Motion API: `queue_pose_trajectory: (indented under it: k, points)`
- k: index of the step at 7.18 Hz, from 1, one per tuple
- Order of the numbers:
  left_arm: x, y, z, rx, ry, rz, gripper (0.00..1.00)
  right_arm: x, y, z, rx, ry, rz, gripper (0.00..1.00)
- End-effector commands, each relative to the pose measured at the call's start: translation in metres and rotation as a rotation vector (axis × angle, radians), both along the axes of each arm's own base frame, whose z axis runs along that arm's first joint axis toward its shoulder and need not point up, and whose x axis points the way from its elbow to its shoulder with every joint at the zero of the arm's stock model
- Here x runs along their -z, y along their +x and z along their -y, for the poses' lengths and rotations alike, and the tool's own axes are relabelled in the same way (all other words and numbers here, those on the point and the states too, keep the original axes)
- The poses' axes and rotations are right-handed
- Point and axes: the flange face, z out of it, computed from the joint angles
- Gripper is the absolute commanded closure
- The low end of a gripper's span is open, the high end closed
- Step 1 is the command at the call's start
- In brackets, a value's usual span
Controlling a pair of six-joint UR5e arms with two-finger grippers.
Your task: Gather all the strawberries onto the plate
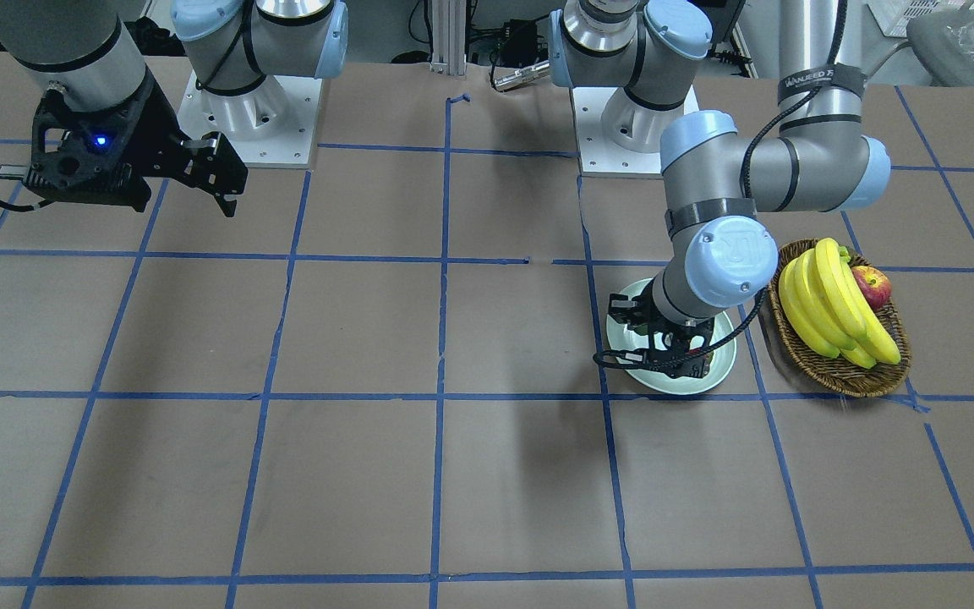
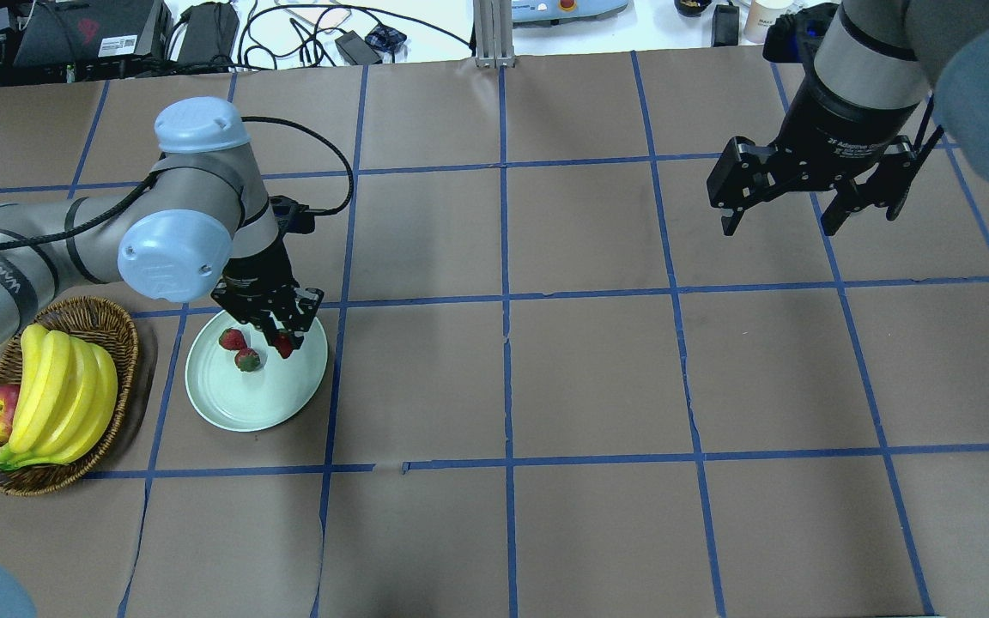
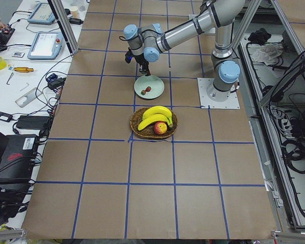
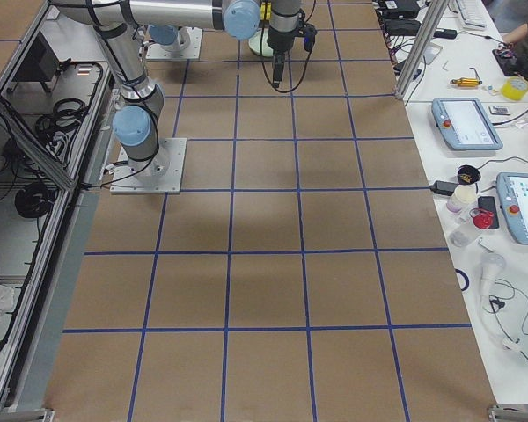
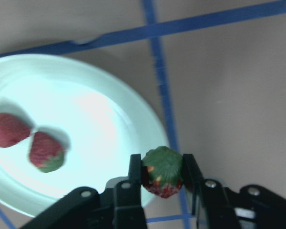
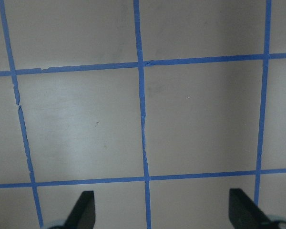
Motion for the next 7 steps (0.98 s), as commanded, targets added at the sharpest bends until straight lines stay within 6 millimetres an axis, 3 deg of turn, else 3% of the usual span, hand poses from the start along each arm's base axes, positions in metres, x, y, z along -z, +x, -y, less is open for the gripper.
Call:
queue_pose_trajectory:
  k: [1,2,3,4,6,7]
  points:
    - [0.004,0.013,-0.005,-0.011,0.005,-0.01,0.27,-0.002,0.0,0.0,0.0,-0.005,0.0,0.0]
    - [0.004,0.013,-0.004,-0.02,0.002,-0.024,0.0,0.0,0.0,-0.004,0.001,0.004,-0.001,0.0]
    - [-0.005,0.012,-0.001,-0.021,-0.018,-0.021,0.0,-0.001,-0.001,-0.007,-0.003,0.007,-0.019,0.0]
    - [-0.043,0.01,0.007,-0.021,-0.052,-0.012,0.0,-0.001,0.0,-0.007,0.0,0.005,-0.013,0.0]
    - [-0.158,-0.015,0.01,-0.011,-0.086,0.009,0.0,-0.001,0.001,-0.007,0.004,0.004,-0.006,0.0]
    - [-0.203,-0.027,0.003,0.0,-0.174,0.007,0.0,-0.001,0.002,-0.008,-0.004,0.006,-0.01,0.0]
